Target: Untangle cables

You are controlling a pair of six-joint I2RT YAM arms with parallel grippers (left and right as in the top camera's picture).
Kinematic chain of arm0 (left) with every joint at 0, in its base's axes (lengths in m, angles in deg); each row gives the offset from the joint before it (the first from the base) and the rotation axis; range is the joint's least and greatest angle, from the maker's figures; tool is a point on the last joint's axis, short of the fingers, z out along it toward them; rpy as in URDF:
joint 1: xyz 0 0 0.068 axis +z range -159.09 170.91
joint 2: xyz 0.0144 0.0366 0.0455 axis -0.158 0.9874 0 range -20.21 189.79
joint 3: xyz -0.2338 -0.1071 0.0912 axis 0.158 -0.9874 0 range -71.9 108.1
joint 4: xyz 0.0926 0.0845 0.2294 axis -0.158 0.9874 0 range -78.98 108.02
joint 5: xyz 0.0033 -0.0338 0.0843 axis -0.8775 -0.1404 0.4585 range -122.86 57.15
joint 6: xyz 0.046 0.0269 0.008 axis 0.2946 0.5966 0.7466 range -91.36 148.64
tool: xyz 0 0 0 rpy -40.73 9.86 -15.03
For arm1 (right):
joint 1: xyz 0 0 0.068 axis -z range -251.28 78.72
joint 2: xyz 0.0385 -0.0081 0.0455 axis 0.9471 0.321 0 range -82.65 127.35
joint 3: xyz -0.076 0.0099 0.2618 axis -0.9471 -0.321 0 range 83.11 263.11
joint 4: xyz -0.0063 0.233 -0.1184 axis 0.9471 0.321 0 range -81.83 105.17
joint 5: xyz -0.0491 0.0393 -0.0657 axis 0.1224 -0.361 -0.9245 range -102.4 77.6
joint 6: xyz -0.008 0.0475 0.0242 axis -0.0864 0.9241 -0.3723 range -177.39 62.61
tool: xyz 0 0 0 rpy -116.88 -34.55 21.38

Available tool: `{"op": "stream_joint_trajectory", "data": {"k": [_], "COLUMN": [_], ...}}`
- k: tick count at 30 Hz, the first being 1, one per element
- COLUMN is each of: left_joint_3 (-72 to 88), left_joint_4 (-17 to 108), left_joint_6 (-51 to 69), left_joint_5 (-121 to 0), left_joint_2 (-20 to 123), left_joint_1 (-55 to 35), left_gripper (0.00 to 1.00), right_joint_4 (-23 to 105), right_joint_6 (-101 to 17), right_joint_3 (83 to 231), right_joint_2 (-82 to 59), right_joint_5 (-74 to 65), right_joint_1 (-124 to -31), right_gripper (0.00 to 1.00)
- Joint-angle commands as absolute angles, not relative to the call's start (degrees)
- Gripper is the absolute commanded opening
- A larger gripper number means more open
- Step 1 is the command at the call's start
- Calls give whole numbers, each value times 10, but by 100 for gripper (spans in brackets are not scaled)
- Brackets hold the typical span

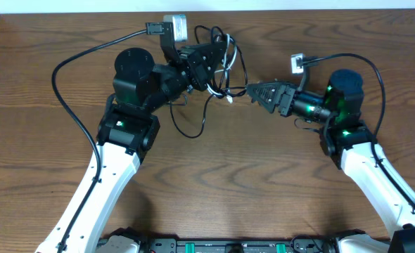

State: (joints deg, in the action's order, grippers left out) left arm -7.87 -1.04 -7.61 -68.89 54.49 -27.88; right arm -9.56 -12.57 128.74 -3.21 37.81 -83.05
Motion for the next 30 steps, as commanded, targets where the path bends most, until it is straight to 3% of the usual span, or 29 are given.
{"op": "stream_joint_trajectory", "data": {"k": [1,14,24,30], "left_joint_3": [-79,-79,-79,-79], "left_joint_4": [-22,-63,-140,-144], "left_joint_6": [-85,-126,-158,-158], "left_joint_5": [-745,-792,-819,-819], "left_joint_2": [539,539,539,538], "left_joint_1": [-278,-317,-318,-315], "left_gripper": [7,7,8,8], "right_joint_4": [-102,-99,53,95], "right_joint_6": [-118,-133,-174,-183], "right_joint_3": [1293,1293,1293,1293], "right_joint_2": [-39,-39,-39,-39], "right_joint_5": [361,254,23,-16], "right_joint_1": [-852,-907,-907,-902], "right_gripper": [77,80,83,84]}}
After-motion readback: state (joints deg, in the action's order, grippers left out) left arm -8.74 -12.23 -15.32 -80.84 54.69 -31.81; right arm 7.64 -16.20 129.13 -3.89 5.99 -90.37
